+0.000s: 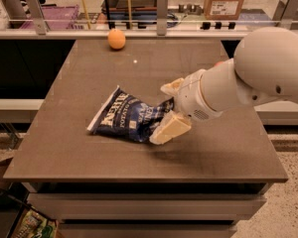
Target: Move blue chip bag near orange
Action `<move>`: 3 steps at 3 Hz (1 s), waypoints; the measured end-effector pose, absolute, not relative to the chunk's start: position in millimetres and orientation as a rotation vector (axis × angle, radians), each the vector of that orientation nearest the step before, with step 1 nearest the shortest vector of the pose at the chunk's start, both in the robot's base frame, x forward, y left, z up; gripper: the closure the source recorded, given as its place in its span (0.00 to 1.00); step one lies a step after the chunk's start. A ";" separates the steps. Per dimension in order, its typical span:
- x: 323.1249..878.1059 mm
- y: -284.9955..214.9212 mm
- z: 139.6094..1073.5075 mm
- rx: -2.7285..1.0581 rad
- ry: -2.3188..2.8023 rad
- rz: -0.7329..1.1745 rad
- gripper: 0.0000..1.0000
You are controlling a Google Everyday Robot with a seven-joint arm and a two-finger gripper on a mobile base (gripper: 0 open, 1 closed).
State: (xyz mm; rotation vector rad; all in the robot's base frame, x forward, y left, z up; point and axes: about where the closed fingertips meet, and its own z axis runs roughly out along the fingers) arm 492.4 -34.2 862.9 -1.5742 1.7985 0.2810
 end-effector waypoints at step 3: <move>489.8 -31.0 867.4 -1.582 1.789 0.272 0.91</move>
Offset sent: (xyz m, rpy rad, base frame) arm -0.0008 0.0010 0.0014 -0.0015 -0.0029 0.0017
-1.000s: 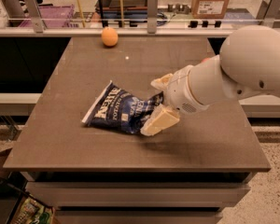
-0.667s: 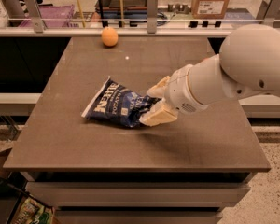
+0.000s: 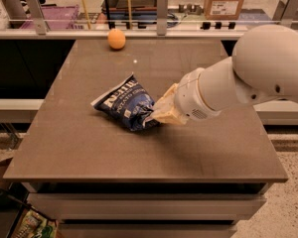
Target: Move blue chip bag near orange
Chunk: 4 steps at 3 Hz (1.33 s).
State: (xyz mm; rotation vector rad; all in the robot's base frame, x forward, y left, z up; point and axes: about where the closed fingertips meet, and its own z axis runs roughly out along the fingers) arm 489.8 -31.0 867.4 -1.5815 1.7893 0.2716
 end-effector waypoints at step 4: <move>510.4 -40.7 912.2 -1.655 1.802 0.162 1.00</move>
Offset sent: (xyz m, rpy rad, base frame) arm -0.0006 0.0008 0.0011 -0.0012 -0.0022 0.0014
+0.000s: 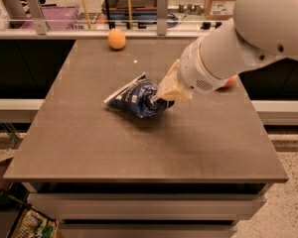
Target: Move blue chip bag near orange
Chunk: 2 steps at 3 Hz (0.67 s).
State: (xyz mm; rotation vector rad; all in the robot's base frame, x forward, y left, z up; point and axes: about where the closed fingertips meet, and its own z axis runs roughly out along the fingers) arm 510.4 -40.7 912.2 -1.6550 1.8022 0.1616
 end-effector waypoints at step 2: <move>546.5 -41.5 977.6 -1.710 1.744 -0.018 1.00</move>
Offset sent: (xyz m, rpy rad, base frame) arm 0.0598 -0.0003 0.1037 -0.1445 -0.1891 0.0177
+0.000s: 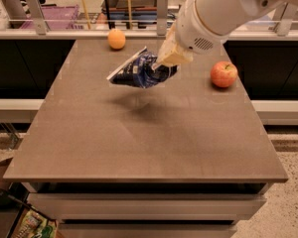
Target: Move blue chip bag near orange
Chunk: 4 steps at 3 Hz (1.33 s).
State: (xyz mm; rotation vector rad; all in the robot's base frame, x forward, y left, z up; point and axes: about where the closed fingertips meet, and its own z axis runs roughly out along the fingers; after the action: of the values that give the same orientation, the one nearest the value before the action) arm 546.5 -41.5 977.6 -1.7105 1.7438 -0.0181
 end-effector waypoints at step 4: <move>671.6 -82.3 1026.0 -1.565 1.674 -0.157 1.00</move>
Offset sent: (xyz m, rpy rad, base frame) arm 0.0901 -0.0254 0.0678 0.0198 -0.1834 -0.0324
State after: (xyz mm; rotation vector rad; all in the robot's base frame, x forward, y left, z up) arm 671.6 -82.3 1026.0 -1.5650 1.6737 -0.1569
